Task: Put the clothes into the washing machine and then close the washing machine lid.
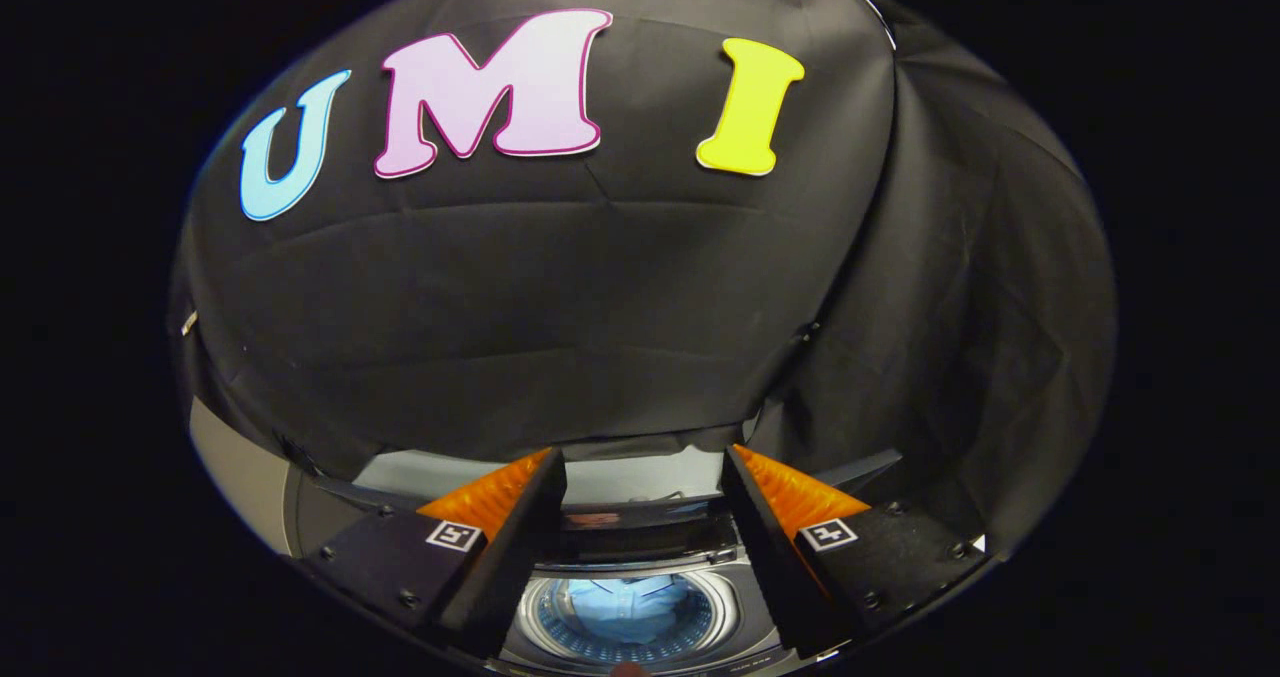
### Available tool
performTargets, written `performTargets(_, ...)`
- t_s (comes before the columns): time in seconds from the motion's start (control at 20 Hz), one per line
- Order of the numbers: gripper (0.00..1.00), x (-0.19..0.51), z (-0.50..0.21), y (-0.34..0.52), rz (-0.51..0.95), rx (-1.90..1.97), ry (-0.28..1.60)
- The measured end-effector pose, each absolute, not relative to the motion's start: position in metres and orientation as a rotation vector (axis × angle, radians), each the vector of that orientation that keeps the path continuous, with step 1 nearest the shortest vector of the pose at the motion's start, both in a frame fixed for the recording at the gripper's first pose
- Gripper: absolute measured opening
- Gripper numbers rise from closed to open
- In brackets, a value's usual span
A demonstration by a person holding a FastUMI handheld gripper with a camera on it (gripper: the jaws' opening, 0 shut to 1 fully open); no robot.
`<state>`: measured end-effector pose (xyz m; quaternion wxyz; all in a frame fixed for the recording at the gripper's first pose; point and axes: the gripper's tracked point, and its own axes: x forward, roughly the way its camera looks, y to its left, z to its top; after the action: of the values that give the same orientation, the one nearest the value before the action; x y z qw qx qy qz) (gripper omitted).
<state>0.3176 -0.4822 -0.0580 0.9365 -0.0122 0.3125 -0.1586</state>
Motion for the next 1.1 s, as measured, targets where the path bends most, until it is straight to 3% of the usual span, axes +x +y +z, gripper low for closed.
performTargets(1.1, 0.99, 0.254, -0.056, -0.476, -0.331, -0.030, 0.605)
